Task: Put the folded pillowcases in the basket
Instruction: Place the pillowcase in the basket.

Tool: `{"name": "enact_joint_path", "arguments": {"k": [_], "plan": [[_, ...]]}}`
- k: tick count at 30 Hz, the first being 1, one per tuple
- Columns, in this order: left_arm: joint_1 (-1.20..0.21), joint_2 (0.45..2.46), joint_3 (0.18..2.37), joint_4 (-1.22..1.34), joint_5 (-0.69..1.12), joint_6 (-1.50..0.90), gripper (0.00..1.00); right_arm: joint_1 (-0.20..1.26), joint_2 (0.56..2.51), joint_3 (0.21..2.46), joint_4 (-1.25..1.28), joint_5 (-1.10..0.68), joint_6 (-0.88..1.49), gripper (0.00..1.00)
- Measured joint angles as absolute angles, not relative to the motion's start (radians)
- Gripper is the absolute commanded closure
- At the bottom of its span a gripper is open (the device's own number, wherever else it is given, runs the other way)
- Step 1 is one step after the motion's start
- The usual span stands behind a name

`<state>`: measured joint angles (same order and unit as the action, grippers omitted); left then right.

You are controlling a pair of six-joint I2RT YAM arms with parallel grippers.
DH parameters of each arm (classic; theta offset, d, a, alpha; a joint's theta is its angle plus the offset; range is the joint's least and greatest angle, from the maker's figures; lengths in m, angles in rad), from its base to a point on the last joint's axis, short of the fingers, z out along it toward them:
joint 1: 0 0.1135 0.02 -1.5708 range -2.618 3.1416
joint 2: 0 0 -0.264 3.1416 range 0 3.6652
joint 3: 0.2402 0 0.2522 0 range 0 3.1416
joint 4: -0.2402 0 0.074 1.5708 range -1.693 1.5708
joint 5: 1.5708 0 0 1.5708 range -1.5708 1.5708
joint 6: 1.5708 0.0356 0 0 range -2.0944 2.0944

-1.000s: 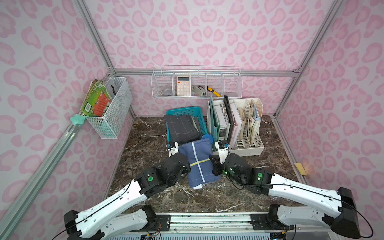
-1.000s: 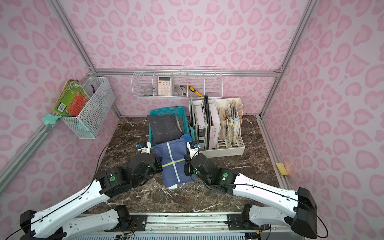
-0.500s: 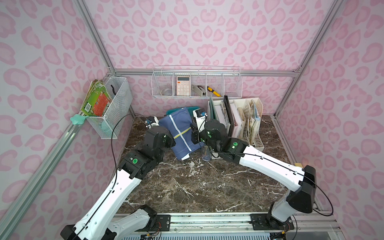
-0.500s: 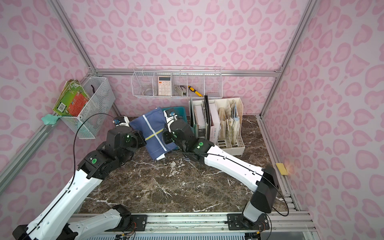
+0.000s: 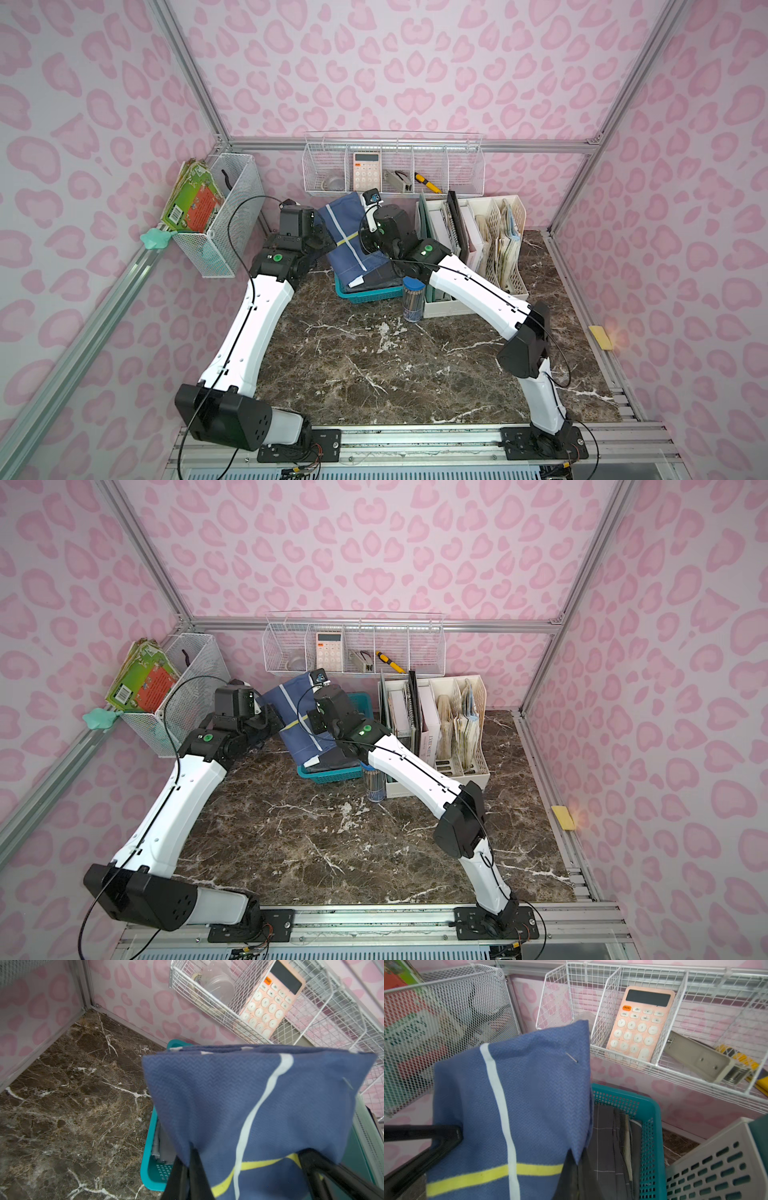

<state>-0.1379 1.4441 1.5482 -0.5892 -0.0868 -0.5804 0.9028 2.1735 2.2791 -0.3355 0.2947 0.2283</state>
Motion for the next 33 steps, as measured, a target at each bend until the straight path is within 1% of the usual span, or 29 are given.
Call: {"name": "enact_joint_path", "arguments": {"k": [9,20,33], "plan": [[-0.067,1.628,1.602,-0.534,0.009,-0.580,1.00,0.841,2.327,2.368,-0.343,0.223,0.252,1.00],[-0.055,1.859,1.697,-0.506,0.041,-0.579,1.00,0.777,2.497,2.463,-0.335,0.160,0.268,1.00],[-0.055,2.010,1.743,-0.492,0.037,-0.580,1.00,0.751,2.605,2.494,-0.331,0.141,0.261,1.00]]}}
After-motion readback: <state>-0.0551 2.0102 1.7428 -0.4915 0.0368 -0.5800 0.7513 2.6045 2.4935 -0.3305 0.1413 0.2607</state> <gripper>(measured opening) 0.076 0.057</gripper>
